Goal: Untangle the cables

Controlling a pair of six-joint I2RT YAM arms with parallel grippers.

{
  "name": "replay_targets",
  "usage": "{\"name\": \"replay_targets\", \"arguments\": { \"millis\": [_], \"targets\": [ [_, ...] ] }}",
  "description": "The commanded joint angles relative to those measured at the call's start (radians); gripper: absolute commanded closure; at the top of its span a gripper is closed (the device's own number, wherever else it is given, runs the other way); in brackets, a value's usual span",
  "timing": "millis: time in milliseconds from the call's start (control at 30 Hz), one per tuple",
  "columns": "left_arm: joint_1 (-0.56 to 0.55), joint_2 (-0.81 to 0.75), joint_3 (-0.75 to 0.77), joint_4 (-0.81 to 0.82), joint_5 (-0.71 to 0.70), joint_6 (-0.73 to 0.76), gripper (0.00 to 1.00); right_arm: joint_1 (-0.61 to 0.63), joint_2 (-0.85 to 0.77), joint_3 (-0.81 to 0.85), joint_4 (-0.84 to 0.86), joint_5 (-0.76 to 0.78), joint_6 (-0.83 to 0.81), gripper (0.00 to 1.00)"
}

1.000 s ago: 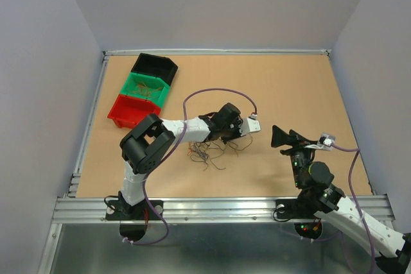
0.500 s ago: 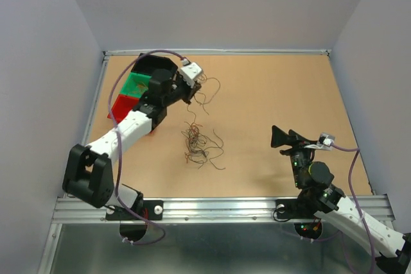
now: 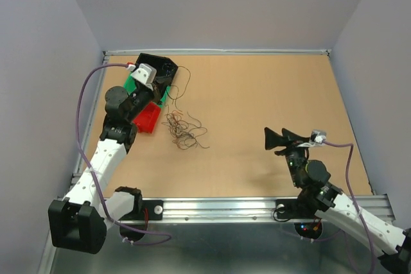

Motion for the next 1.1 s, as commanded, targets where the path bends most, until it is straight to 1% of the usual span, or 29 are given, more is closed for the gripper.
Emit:
{"name": "replay_targets", "arguments": {
  "millis": [0, 33, 100, 133, 167, 200, 233, 267, 300, 367, 400, 433, 467, 500, 533, 567, 633, 700, 767, 800, 867, 900, 933, 967, 1000, 1067],
  "targets": [
    [-0.002, -0.057, -0.020, 0.094, 0.137, -0.037, 1.00, 0.004, 0.099, -0.053, 0.251, -0.255, -0.119, 0.11],
    [-0.002, -0.068, -0.023, 0.097, 0.174, -0.040, 1.00, 0.004, 0.183, -0.045, 0.284, -0.339, -0.129, 0.11],
    [-0.004, -0.075, -0.031, 0.103, 0.208, -0.050, 1.00, 0.004, 0.286, -0.030, 0.377, -0.412, -0.140, 0.11],
    [-0.004, -0.084, -0.036, 0.112, 0.211, -0.049, 1.00, 0.005, 0.341, 0.001, 0.407, -0.485, -0.148, 0.10],
    [-0.004, -0.088, -0.040, 0.119, 0.215, -0.049, 1.00, 0.005, 0.398, 0.022, 0.433, -0.525, -0.148, 0.10],
    [-0.005, -0.098, -0.051, 0.126, 0.222, -0.049, 1.00, 0.005, 0.538, 0.048, 0.494, -0.568, -0.149, 0.10],
    [-0.004, -0.101, -0.057, 0.140, 0.222, -0.075, 1.00, 0.005, 0.608, 0.091, 0.534, -0.666, -0.165, 0.09],
    [-0.005, -0.109, -0.060, 0.146, 0.225, -0.080, 1.00, 0.004, 0.691, 0.120, 0.577, -0.711, -0.171, 0.08],
    [-0.005, -0.118, -0.065, 0.149, 0.228, -0.087, 1.00, 0.005, 0.836, 0.146, 0.668, -0.783, -0.184, 0.06],
    [-0.007, -0.132, -0.068, 0.151, 0.234, -0.093, 1.00, 0.007, 0.995, 0.241, 0.762, -0.841, -0.218, 0.06],
    [-0.008, -0.141, -0.069, 0.152, 0.238, -0.097, 1.00, 0.007, 1.137, 0.274, 0.856, -0.867, -0.227, 0.06],
    [-0.008, -0.159, -0.074, 0.152, 0.239, -0.098, 1.00, 0.009, 1.199, 0.313, 0.900, -0.925, -0.237, 0.07],
    [-0.008, -0.170, -0.079, 0.154, 0.235, -0.100, 1.00, 0.009, 1.259, 0.382, 0.989, -0.955, -0.247, 0.07],
    [-0.008, -0.192, -0.088, 0.158, 0.235, -0.109, 1.00, 0.012, 1.369, 0.425, 1.022, -1.004, -0.249, 0.07],
    [-0.012, -0.203, -0.092, 0.160, 0.229, -0.110, 1.00, 0.013, 1.409, 0.467, 1.042, -1.021, -0.249, 0.08],
    [-0.012, -0.212, -0.095, 0.160, 0.226, -0.110, 1.00, 0.016, 1.455, 0.557, 1.050, -1.039, -0.251, 0.08],
    [-0.012, -0.233, -0.106, 0.169, 0.225, -0.116, 1.00, 0.025, 1.555, 0.634, 1.048, -1.078, -0.254, 0.09],
    [-0.012, -0.249, -0.114, 0.171, 0.225, -0.118, 1.00, 0.035, 1.610, 0.740, 1.048, -1.096, -0.258, 0.09],
    [-0.012, -0.259, -0.118, 0.171, 0.226, -0.118, 1.00, 0.038, 1.694, 0.806, 1.047, -1.098, -0.252, 0.09],
    [-0.012, -0.264, -0.118, 0.171, 0.231, -0.120, 1.00, 0.039, 1.727, 0.865, 1.047, -1.105, -0.246, 0.09],
    [-0.012, -0.272, -0.115, 0.171, 0.237, -0.126, 1.00, 0.039, 1.782, 0.924, 1.042, -1.110, -0.234, 0.09],
    [-0.012, -0.278, -0.111, 0.168, 0.248, -0.129, 1.00, 0.042, 1.846, 0.959, 1.030, -1.116, -0.231, 0.09],
    [-0.012, -0.282, -0.109, 0.168, 0.251, -0.127, 1.00, 0.042, 1.876, 0.989, 1.024, -1.124, -0.226, 0.09],
    [-0.012, -0.291, -0.108, 0.162, 0.252, -0.124, 1.00, 0.050, 1.911, 1.051, 1.012, -1.127, -0.220, 0.09],
    [-0.012, -0.299, -0.108, 0.155, 0.245, -0.117, 1.00, 0.056, 1.961, 1.079, 0.967, -1.127, -0.220, 0.12],
    [-0.010, -0.334, -0.115, 0.142, 0.226, -0.109, 1.00, 0.091, 2.000, 1.134, 0.891, -1.092, -0.250, 0.17]
  ]
}}
